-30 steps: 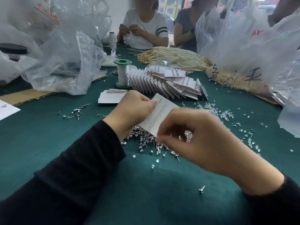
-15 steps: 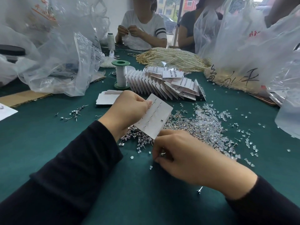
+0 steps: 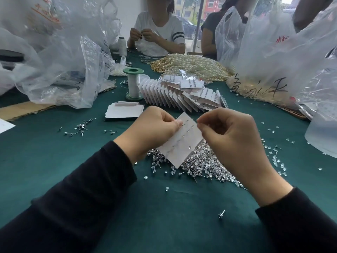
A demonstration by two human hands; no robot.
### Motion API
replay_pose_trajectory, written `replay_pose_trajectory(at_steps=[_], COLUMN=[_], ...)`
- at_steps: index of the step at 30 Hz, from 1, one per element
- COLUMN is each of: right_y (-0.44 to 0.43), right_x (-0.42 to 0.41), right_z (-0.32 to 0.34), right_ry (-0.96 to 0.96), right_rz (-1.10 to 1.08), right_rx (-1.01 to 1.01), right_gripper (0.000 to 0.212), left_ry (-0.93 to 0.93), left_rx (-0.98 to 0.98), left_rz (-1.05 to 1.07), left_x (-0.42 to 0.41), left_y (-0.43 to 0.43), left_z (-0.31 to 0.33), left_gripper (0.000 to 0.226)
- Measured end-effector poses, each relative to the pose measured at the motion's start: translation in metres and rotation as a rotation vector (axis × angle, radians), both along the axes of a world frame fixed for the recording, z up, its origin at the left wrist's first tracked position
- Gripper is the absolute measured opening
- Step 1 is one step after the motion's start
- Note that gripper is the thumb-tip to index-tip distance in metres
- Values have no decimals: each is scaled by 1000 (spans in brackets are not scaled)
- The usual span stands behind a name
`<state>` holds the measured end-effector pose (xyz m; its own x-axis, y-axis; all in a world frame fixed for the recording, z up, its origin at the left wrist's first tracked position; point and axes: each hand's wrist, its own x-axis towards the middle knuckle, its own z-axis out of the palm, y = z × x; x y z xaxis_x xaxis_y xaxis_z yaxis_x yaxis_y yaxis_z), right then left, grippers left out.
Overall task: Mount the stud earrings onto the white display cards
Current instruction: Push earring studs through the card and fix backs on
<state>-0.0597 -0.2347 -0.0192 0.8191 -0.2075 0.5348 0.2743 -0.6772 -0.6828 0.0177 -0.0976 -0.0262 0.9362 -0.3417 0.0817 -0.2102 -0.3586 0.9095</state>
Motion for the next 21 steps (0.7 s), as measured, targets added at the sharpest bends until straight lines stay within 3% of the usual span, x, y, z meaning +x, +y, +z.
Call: replay_pose_trajectory(at_steps=[11,21], right_y=[6,7], right_x=[5,5], right_z=[-11,-12], right_ry=[-81,-21], right_rz=[-66,-3], right_rx=[-128,-122], right_gripper=[8,8], left_ry=[-55,-78], left_rx=[44,108], left_rz=[-81,-71], left_x=[-10,-10], left_y=[-2,-1], left_z=[4,3], left_gripper=[24,27])
